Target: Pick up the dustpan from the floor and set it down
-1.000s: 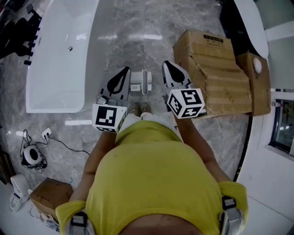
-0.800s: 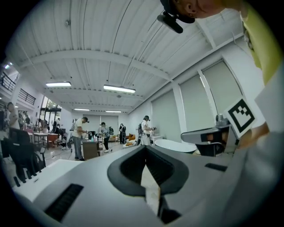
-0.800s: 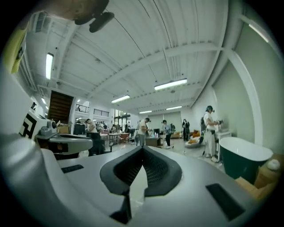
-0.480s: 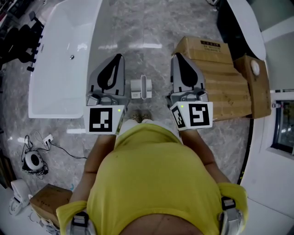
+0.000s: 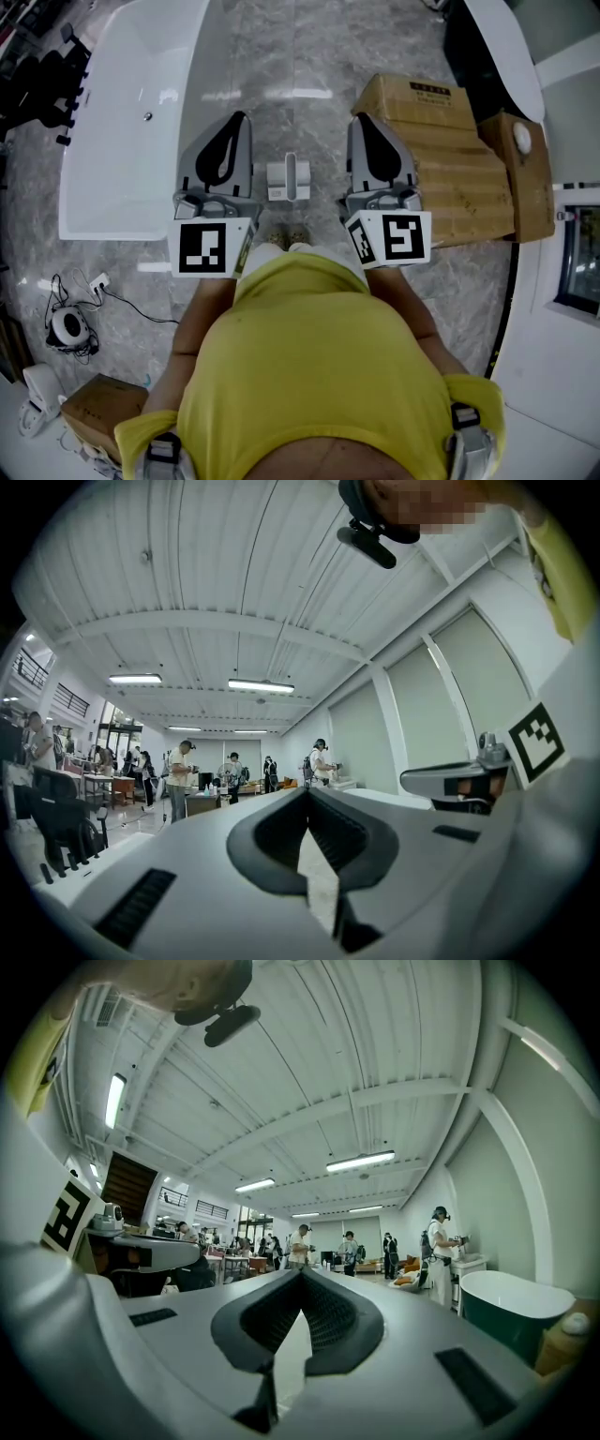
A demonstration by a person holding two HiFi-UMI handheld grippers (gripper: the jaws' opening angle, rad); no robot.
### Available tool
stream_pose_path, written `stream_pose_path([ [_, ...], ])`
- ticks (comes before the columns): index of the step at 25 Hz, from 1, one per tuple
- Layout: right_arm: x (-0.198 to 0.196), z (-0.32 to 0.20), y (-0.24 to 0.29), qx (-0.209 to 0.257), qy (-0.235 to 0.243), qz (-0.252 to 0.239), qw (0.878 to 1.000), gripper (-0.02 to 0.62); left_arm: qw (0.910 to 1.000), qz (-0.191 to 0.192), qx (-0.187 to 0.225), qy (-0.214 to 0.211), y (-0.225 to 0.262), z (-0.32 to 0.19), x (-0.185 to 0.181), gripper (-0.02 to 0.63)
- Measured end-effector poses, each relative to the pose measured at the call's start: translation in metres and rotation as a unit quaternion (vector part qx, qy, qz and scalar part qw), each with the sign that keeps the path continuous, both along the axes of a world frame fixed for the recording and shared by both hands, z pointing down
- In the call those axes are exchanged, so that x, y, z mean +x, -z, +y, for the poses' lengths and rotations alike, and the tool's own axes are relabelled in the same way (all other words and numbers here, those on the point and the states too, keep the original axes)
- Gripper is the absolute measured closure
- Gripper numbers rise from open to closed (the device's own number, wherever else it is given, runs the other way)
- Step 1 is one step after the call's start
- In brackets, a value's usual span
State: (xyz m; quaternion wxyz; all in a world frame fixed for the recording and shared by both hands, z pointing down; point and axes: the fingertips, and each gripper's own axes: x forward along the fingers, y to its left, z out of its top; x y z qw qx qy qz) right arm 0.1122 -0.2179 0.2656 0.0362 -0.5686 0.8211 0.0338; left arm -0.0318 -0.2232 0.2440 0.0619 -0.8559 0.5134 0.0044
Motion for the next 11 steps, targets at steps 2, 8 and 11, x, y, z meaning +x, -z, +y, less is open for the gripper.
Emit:
stream_pose_path([
  [2, 0.004, 0.001, -0.003, -0.002, 0.002, -0.002, 1.0, 0.586, 1.0, 0.0, -0.002, 0.003, -0.003, 0.002, 0.003, 0.604],
  [8, 0.011, -0.001, -0.01, -0.006, 0.01, -0.001, 1.0, 0.584, 0.9998, 0.006, -0.007, 0.017, -0.009, 0.001, 0.008, 0.604],
  [11, 0.012, 0.0, -0.015, -0.007, 0.016, 0.001, 1.0, 0.586, 0.9997, 0.008, -0.01, 0.02, -0.015, 0.003, 0.009, 0.604],
])
